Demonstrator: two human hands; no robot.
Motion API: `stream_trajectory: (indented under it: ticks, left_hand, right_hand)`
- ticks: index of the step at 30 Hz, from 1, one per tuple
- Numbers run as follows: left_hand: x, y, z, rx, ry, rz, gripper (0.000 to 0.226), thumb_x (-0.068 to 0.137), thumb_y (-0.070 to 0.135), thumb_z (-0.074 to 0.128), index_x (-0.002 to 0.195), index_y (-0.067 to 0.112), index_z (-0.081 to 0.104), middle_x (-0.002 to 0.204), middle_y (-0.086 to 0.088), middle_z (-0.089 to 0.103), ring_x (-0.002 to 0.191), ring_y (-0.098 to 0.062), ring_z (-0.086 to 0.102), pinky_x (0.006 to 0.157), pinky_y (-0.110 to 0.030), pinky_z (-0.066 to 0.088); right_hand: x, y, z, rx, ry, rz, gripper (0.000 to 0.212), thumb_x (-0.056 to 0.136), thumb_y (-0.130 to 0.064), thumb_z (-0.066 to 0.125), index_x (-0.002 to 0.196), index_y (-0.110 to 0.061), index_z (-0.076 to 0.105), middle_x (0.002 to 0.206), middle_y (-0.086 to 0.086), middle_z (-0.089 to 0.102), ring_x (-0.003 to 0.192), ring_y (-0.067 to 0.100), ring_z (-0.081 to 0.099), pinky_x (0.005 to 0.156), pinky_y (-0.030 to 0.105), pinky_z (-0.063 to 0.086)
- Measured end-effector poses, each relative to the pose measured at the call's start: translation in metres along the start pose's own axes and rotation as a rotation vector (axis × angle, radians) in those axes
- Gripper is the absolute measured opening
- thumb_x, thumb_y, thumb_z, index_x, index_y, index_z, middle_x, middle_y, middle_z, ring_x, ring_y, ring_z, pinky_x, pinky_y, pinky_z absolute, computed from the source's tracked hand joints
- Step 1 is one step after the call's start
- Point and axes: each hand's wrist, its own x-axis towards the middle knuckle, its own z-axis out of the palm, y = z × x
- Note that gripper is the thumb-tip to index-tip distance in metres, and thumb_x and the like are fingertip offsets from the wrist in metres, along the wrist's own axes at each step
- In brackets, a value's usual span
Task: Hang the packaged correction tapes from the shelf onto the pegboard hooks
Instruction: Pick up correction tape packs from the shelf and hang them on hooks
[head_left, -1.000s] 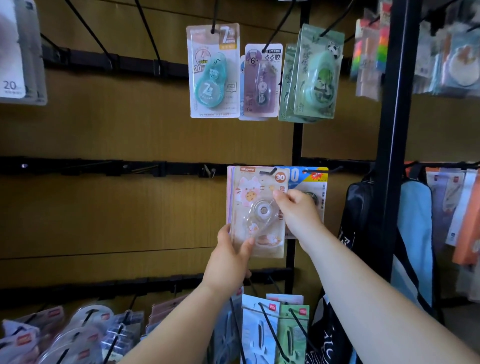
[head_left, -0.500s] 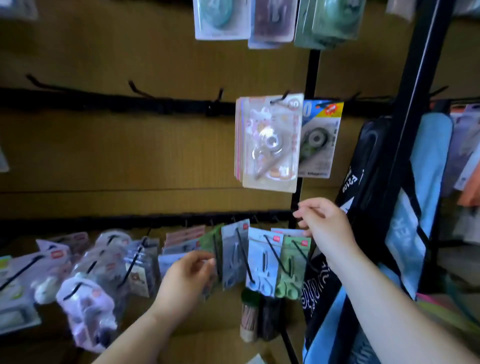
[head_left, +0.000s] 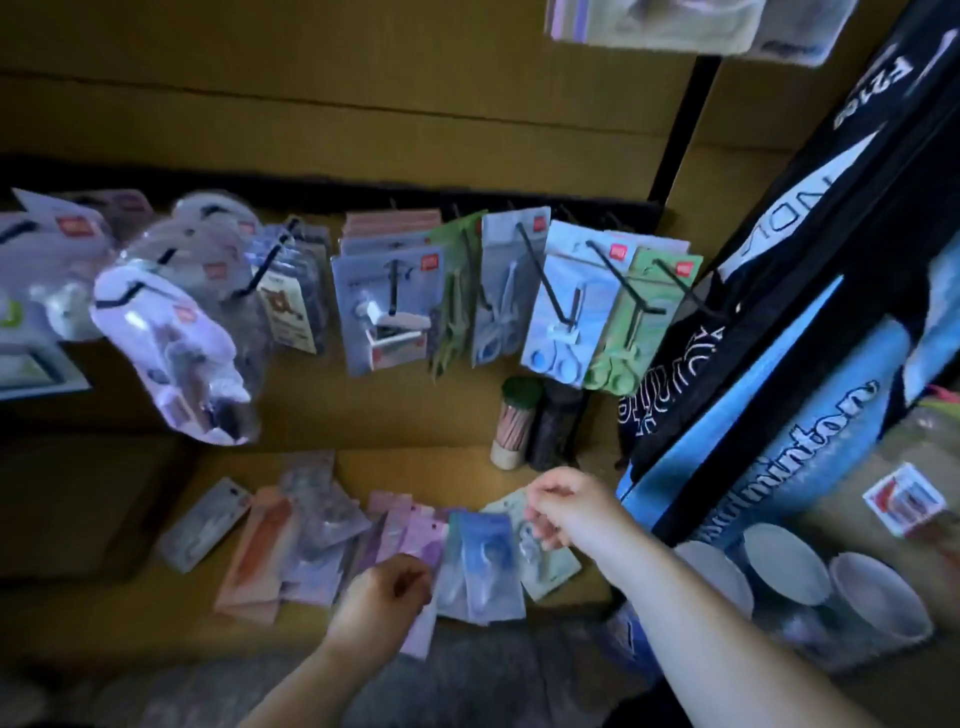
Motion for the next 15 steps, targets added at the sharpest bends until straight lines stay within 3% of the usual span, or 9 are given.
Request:
stream_trajectory:
  ticks: [3, 5, 6, 8, 9, 11, 13, 15]
  left_hand:
    - [0.013, -0.027, 0.022, 0.059, -0.044, -0.059, 0.032, 0.088, 0.011, 0.054, 0.063, 0.032, 0.053, 0.063, 0.005, 0.059, 0.057, 0.008, 0.055, 0.057, -0.013, 0.035]
    - [0.021, -0.032, 0.031, 0.160, -0.042, -0.071, 0.016, 0.088, 0.012, 0.054, 0.084, 0.022, 0.066, 0.084, 0.001, 0.066, 0.075, 0.000, 0.057, 0.062, -0.013, 0.033]
    - [0.029, -0.037, 0.034, 0.224, 0.036, -0.024, 0.015, 0.086, 0.006, 0.056, 0.089, 0.014, 0.069, 0.086, 0.002, 0.067, 0.079, -0.002, 0.056, 0.064, -0.011, 0.033]
    - [0.043, -0.047, 0.041, 0.386, 0.105, 0.090, 0.018, 0.078, 0.000, 0.060, 0.092, 0.007, 0.070, 0.093, 0.004, 0.070, 0.091, 0.003, 0.057, 0.077, -0.007, 0.036]
    - [0.047, -0.051, 0.046, 0.424, 0.023, 0.060, 0.027, 0.082, 0.007, 0.058, 0.109, 0.009, 0.065, 0.113, 0.002, 0.066, 0.108, -0.002, 0.055, 0.091, -0.011, 0.035]
    - [0.051, -0.058, 0.057, 0.505, -0.197, -0.072, 0.049, 0.090, 0.031, 0.047, 0.138, 0.027, 0.037, 0.150, 0.001, 0.032, 0.138, -0.012, 0.030, 0.111, -0.024, 0.022]
    - [0.060, -0.061, 0.067, 0.630, -0.356, -0.098, 0.057, 0.091, 0.039, 0.040, 0.144, 0.037, 0.016, 0.158, 0.003, 0.005, 0.145, -0.017, 0.008, 0.117, -0.036, 0.010]
    - [0.072, -0.060, 0.083, 0.656, -0.454, -0.108, 0.062, 0.093, 0.039, 0.039, 0.144, 0.039, 0.005, 0.158, 0.003, -0.009, 0.146, -0.022, -0.006, 0.116, -0.047, 0.000]
  right_hand:
    - [0.041, 0.040, 0.021, -0.193, -0.057, 0.145, 0.019, 0.089, -0.005, 0.044, 0.073, -0.010, 0.055, 0.063, 0.003, 0.050, 0.052, 0.016, 0.046, 0.047, 0.023, 0.038]
    - [0.062, 0.060, 0.030, -0.302, -0.084, 0.184, 0.015, 0.089, -0.009, 0.047, 0.095, -0.005, 0.060, 0.069, 0.005, 0.049, 0.065, 0.021, 0.050, 0.056, 0.028, 0.040]
    - [0.072, 0.068, 0.034, -0.316, -0.072, 0.200, 0.017, 0.089, -0.010, 0.048, 0.101, -0.005, 0.059, 0.072, 0.004, 0.049, 0.073, 0.022, 0.051, 0.060, 0.029, 0.040]
    - [0.092, 0.086, 0.040, -0.320, -0.029, 0.225, 0.016, 0.089, -0.012, 0.049, 0.103, -0.008, 0.056, 0.081, 0.003, 0.054, 0.082, 0.019, 0.049, 0.068, 0.025, 0.038]
    - [0.099, 0.094, 0.043, -0.304, -0.014, 0.247, 0.016, 0.089, -0.012, 0.050, 0.104, -0.009, 0.055, 0.089, 0.003, 0.056, 0.085, 0.017, 0.048, 0.072, 0.023, 0.036]
    - [0.112, 0.112, 0.047, -0.244, 0.008, 0.301, 0.018, 0.087, -0.011, 0.053, 0.105, -0.011, 0.054, 0.098, 0.005, 0.053, 0.091, 0.018, 0.050, 0.076, 0.023, 0.035]
    - [0.122, 0.127, 0.048, -0.232, 0.017, 0.346, 0.030, 0.084, -0.012, 0.060, 0.114, -0.008, 0.055, 0.108, 0.003, 0.056, 0.104, 0.022, 0.056, 0.079, 0.025, 0.040]
    - [0.130, 0.137, 0.047, -0.250, 0.037, 0.401, 0.040, 0.081, -0.016, 0.064, 0.119, -0.009, 0.053, 0.117, 0.006, 0.060, 0.112, 0.026, 0.057, 0.080, 0.027, 0.044]
